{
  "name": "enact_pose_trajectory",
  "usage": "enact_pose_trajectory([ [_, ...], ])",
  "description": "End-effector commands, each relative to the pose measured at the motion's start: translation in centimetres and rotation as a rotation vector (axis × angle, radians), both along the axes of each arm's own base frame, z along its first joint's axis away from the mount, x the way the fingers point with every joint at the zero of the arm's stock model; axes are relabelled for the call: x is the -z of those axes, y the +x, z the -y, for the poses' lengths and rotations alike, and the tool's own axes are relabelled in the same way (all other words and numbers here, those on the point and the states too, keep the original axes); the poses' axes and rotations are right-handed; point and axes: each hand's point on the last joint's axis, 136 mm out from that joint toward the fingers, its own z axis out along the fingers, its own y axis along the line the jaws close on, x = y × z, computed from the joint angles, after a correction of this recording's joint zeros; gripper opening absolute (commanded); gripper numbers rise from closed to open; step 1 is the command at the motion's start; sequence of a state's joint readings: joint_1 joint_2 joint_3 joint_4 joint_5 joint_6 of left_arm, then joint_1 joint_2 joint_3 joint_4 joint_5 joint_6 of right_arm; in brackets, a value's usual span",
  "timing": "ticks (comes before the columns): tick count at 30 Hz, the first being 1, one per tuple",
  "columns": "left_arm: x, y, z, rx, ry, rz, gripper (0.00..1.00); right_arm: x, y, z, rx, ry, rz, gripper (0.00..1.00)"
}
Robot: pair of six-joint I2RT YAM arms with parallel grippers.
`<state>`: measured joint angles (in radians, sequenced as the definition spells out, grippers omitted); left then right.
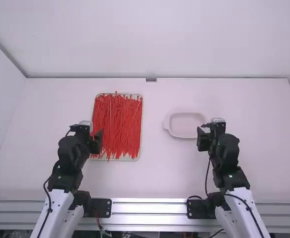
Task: Fasten the cable tie
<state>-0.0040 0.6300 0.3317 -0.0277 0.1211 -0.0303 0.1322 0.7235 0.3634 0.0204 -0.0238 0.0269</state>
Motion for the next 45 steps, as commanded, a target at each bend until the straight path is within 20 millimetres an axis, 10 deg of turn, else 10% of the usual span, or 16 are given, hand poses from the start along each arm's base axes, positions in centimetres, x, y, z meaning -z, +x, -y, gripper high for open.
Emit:
enact_pose_trajectory([
  [1, -1.1, 0.8, 0.7, 0.035, -0.026, -0.001, 0.57, -1.6, 1.2, -0.7, -0.014, 0.017, 0.011, 0.57],
  [22, 1.7, 5.0, 1.1, 0.022, -0.078, -0.269, 0.91, 2.9, 3.6, -4.6, 0.008, 0.051, -0.342, 0.91],
  [45, -2.7, 10.1, 0.7, -0.008, -0.083, -0.249, 0.99, 2.0, 4.9, -9.3, -0.255, 0.056, -0.304, 0.99],
])
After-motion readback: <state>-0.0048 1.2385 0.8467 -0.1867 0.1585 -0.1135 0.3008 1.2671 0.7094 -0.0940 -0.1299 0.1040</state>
